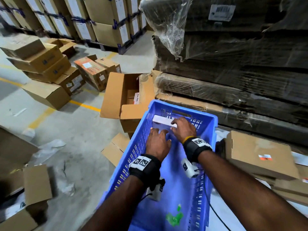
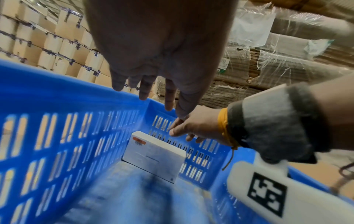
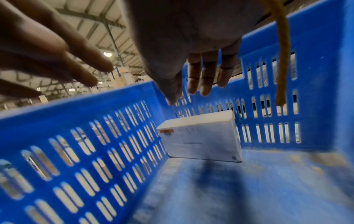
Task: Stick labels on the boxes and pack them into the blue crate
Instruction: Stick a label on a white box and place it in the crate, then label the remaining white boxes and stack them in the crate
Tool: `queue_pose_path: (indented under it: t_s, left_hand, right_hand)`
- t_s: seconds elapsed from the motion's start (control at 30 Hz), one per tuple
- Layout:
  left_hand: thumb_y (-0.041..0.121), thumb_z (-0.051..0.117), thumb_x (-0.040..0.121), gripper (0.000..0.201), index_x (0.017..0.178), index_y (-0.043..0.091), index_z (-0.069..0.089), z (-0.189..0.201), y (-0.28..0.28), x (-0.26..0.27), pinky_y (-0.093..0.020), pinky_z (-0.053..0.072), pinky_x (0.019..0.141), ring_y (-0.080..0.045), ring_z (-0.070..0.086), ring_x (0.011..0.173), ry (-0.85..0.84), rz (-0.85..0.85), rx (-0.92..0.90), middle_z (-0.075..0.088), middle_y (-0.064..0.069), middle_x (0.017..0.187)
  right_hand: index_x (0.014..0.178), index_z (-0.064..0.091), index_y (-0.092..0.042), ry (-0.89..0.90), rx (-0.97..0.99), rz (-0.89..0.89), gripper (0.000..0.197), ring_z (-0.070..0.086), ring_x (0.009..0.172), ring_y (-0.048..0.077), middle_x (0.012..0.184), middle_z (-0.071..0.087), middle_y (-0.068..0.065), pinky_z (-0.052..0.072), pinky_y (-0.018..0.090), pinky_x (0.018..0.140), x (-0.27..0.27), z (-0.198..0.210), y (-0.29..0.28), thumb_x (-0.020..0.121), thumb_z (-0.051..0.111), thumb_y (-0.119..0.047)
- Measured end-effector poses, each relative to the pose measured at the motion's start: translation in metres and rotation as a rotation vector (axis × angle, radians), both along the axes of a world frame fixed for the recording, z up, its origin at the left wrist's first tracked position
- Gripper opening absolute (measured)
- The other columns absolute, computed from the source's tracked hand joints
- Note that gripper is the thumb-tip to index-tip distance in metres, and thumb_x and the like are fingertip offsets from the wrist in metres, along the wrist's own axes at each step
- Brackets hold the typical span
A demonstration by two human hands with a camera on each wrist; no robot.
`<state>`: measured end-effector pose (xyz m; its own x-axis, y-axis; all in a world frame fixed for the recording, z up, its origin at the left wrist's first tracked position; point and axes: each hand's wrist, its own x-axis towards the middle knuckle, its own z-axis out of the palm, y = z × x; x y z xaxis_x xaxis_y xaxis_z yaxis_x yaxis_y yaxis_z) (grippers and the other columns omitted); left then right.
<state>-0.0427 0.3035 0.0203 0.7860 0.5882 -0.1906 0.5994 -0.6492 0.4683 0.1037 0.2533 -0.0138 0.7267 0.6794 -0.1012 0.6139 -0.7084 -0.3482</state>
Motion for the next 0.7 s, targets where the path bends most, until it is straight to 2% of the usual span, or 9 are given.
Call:
queue_pose_path:
  t_s: [0.1, 0.17, 0.27, 0.4, 0.5, 0.63, 0.7]
  left_hand:
    - [0.021, 0.053, 0.088, 0.033, 0.119, 0.011, 0.062, 0.012, -0.024, 0.005, -0.044, 0.047, 0.090, -0.037, 0.058, 0.108, -0.088, -0.042, -0.096, 0.065, -0.019, 0.112]
    - [0.013, 0.056, 0.089, 0.030, 0.117, 0.007, 0.063, 0.017, -0.041, 0.008, -0.041, 0.045, 0.089, -0.036, 0.059, 0.107, -0.143, -0.072, -0.135, 0.066, -0.021, 0.111]
    - [0.014, 0.059, 0.087, 0.032, 0.118, 0.011, 0.062, 0.019, -0.068, 0.012, -0.034, 0.039, 0.089, -0.032, 0.058, 0.110, -0.144, -0.091, -0.143, 0.066, -0.017, 0.112]
    - [0.016, 0.058, 0.086, 0.026, 0.111, 0.016, 0.065, 0.025, -0.112, 0.019, -0.033, 0.041, 0.084, -0.031, 0.059, 0.106, -0.148, -0.116, -0.143, 0.067, -0.016, 0.106]
    - [0.015, 0.056, 0.086, 0.023, 0.107, 0.019, 0.065, 0.030, -0.145, 0.026, -0.032, 0.044, 0.080, -0.031, 0.061, 0.103, -0.134, -0.144, -0.174, 0.068, -0.014, 0.104]
    - [0.011, 0.055, 0.088, 0.024, 0.108, 0.010, 0.067, 0.032, -0.190, 0.037, -0.038, 0.049, 0.086, -0.035, 0.062, 0.104, -0.120, -0.221, -0.160, 0.069, -0.019, 0.108]
    - [0.011, 0.056, 0.087, 0.028, 0.113, 0.010, 0.065, 0.023, -0.208, 0.044, -0.037, 0.048, 0.088, -0.035, 0.061, 0.107, -0.074, -0.276, -0.147, 0.068, -0.017, 0.113]
  right_hand:
    - [0.116, 0.066, -0.028, -0.005, 0.072, 0.007, 0.027, 0.058, 0.115, 0.027, 0.123, 0.056, 0.005, 0.047, 0.038, 0.092, -0.010, 0.025, -0.037, 0.090, 0.061, -0.030]
    - [0.111, 0.069, -0.028, -0.016, 0.147, -0.013, 0.024, 0.059, 0.110, 0.027, 0.116, 0.058, 0.005, 0.048, 0.037, 0.087, -0.015, 0.040, -0.069, 0.089, 0.061, -0.027]
    - [0.107, 0.071, -0.025, -0.008, 0.270, -0.063, 0.021, 0.061, 0.103, 0.027, 0.109, 0.060, 0.006, 0.047, 0.034, 0.083, -0.020, 0.053, -0.120, 0.088, 0.061, -0.022]
    - [0.101, 0.072, -0.026, -0.013, 0.425, -0.109, 0.019, 0.063, 0.091, 0.024, 0.103, 0.062, 0.003, 0.051, 0.035, 0.081, -0.023, 0.049, -0.198, 0.086, 0.063, -0.018]
    - [0.101, 0.072, -0.026, -0.020, 0.399, -0.140, 0.017, 0.063, 0.085, 0.022, 0.098, 0.059, -0.001, 0.052, 0.037, 0.077, -0.025, 0.038, -0.250, 0.087, 0.062, -0.022]
    - [0.105, 0.071, -0.026, 0.064, 0.346, -0.229, 0.020, 0.066, 0.080, 0.020, 0.103, 0.057, -0.005, 0.058, 0.041, 0.070, -0.025, 0.011, -0.304, 0.087, 0.063, -0.022]
    - [0.112, 0.069, -0.024, 0.051, 0.248, -0.254, 0.027, 0.066, 0.090, 0.023, 0.112, 0.058, -0.001, 0.056, 0.040, 0.079, -0.024, -0.002, -0.323, 0.085, 0.068, -0.022]
